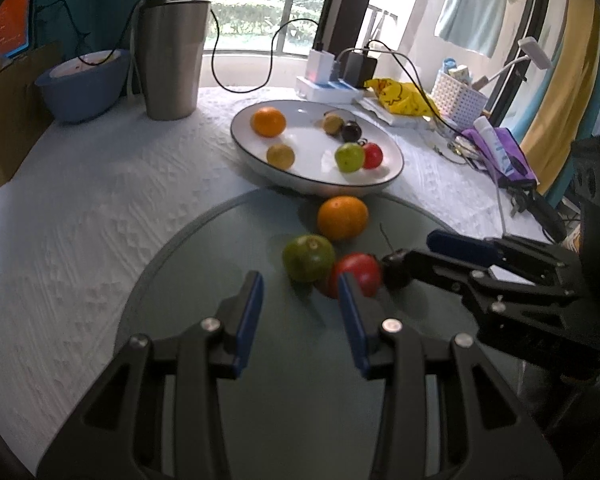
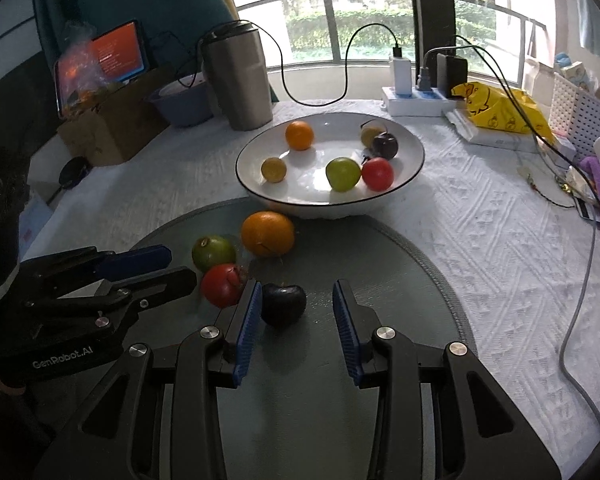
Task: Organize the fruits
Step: 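Grasp the red tomato with the left tool while the right tool grasps another dark plum, then lift the red tomato with the left tool while the right tool lifts the plum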
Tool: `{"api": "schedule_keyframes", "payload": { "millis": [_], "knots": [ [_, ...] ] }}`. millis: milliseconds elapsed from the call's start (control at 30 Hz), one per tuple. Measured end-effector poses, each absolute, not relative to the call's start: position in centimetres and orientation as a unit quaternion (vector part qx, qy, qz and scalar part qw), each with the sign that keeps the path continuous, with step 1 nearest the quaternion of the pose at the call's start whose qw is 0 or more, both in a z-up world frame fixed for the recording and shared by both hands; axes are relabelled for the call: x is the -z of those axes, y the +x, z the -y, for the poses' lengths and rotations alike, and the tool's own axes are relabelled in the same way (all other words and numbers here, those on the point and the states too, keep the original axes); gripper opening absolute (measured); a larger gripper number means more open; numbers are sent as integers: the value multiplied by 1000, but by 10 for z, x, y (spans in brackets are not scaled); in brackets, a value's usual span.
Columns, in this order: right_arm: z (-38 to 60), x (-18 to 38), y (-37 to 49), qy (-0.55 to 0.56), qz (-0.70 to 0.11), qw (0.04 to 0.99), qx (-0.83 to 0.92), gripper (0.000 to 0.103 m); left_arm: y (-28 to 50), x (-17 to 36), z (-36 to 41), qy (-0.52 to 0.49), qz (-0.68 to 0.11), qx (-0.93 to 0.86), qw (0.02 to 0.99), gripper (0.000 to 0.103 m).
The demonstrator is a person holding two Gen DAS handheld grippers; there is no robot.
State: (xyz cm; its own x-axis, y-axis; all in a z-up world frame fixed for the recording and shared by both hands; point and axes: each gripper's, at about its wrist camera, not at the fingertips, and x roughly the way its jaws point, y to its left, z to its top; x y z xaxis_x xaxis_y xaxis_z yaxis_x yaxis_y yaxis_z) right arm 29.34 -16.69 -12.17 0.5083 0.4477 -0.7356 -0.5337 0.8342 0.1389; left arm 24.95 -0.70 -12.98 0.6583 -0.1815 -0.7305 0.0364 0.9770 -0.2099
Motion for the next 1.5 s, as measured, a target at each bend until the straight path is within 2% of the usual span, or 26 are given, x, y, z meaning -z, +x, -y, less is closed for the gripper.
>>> {"api": "schedule_keyframes", "payload": {
  "millis": [467,533,1500],
  "knots": [
    [155,134,290,-65,-426,844,-320,39,248,128,11,-92,-407,59,907,41],
    [154,134,288,-67,-424,840,-333,27,248,128,13,-92,-406,60,907,41],
    [229,122,297,-17,-398,873,-281,28,268,137,46,-57,-437,66,895,41]
  ]
}}
